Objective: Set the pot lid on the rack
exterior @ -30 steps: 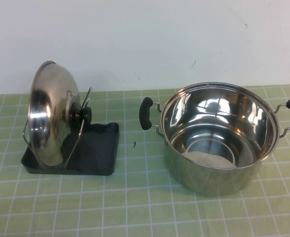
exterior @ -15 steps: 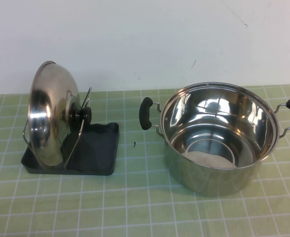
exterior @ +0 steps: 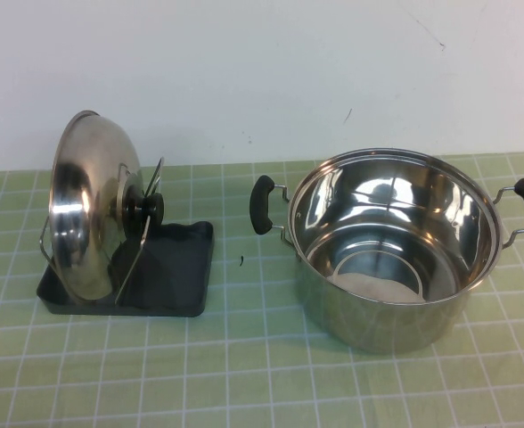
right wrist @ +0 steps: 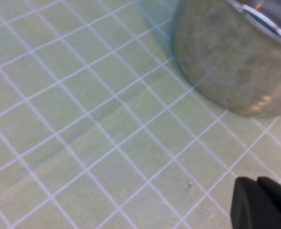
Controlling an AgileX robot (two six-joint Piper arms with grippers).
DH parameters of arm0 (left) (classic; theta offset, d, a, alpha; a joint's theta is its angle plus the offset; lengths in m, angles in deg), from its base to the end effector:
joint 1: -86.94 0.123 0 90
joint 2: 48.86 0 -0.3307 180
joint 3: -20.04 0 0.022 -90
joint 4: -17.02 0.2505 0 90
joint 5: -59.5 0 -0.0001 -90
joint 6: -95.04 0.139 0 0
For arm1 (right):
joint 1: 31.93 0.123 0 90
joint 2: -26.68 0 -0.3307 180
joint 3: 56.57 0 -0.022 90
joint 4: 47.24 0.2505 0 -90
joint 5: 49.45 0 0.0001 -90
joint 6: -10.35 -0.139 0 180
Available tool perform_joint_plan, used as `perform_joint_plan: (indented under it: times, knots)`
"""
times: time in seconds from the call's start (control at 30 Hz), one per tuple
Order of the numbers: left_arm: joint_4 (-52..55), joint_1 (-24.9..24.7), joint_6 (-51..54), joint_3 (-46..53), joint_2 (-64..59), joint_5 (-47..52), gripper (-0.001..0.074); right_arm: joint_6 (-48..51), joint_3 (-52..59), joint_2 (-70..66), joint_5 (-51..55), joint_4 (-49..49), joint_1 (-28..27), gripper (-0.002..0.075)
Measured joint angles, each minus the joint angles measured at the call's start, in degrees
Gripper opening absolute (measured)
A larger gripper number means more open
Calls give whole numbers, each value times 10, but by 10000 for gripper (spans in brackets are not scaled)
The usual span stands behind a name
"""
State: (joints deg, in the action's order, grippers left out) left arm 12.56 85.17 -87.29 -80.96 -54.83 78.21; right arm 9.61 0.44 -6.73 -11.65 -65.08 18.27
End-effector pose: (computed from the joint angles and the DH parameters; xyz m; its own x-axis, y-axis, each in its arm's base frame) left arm 0.0536 -0.0051 0.1684 -0.2402 -0.1068 -0.9648 0.0279 0.9928 -0.1168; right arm 0.0737 0.0476 0.2433 -0.2193 -0.6222 -0.7515 -0.7300 0.6157 -0.2967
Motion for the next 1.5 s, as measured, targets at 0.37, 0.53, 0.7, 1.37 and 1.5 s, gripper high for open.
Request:
perform_joint_plan:
  times: [0.37,0.53,0.7,1.37,1.5]
  knots:
    - [0,0,1,0,1,0,-1,142,48,116,-130,75,-286,-1]
    - [0,0,1,0,1,0,-1,142,87,216,-140,78,-417,-1]
    - [0,0,1,0,1,0,-1,143,134,267,-152,110,-497,-1]
    - [0,0,1,0,1,0,-1,127,225,270,-179,140,-515,-1]
    - [0,0,1,0,1,0,-1,112,225,272,-179,140,-517,-1]
